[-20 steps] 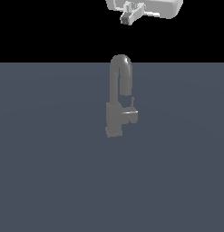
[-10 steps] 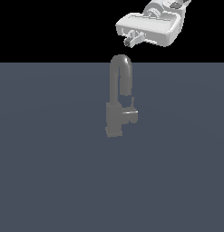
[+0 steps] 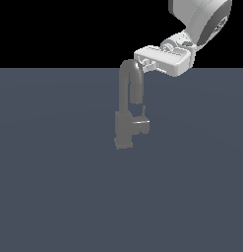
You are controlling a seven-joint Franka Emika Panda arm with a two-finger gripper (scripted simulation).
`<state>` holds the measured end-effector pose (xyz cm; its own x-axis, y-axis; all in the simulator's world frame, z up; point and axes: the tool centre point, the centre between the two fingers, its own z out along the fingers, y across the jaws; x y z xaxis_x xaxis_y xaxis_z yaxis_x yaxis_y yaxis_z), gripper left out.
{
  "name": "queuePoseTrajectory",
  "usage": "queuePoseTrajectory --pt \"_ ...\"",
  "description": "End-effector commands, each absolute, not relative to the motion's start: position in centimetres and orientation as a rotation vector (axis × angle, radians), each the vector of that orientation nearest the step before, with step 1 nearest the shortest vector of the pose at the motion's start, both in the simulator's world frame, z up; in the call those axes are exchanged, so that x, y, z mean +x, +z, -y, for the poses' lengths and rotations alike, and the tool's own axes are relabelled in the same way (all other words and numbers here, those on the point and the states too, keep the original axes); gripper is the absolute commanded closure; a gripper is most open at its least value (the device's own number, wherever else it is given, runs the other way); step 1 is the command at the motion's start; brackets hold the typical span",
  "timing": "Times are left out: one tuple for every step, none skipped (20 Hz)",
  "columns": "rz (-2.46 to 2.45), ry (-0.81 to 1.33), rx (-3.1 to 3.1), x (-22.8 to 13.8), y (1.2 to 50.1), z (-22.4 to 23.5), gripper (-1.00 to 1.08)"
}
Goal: Turn on the faucet by rotating a designated handle.
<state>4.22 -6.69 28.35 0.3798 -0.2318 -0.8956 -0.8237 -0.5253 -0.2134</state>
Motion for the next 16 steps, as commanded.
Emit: queuePoseTrajectory --pt "-0.934 1.167 -1.895 4.9 26.7 7.0 1.08" --pt "-0.946 1.181 -1.863 5.2 26.0 7.1 1.08" --pt "-0.958 1.195 -1.831 5.5 25.3 7.2 1.08" --pt "-0.969 1.209 -1.798 5.7 24.6 7.3 1.08" --pt "-0.981 1.223 -1.766 6.0 23.8 7.4 1.08" --pt "-0.992 1.236 -1.733 6.2 23.1 7.5 1.08" --pt "-1.002 1.249 -1.702 6.4 22.4 7.5 1.08" --pt "-1.012 1.261 -1.671 6.6 21.7 7.6 1.08" --pt "-1.022 1.272 -1.64 6.7 21.0 7.6 1.08" --pt "-1.031 1.283 -1.611 6.9 20.3 7.7 1.08" --pt "-1.04 1.293 -1.582 7.0 19.7 7.7 1.08" --pt "-1.048 1.302 -1.555 7.1 19.0 7.7 1.08" --pt "-1.056 1.311 -1.529 7.2 18.4 7.7 1.08" --pt "-1.064 1.319 -1.505 7.3 17.9 7.7 1.08" --pt "-1.07 1.327 -1.481 7.4 17.3 7.7 1.08" --pt "-1.077 1.334 -1.46 7.4 16.8 7.7 1.08"
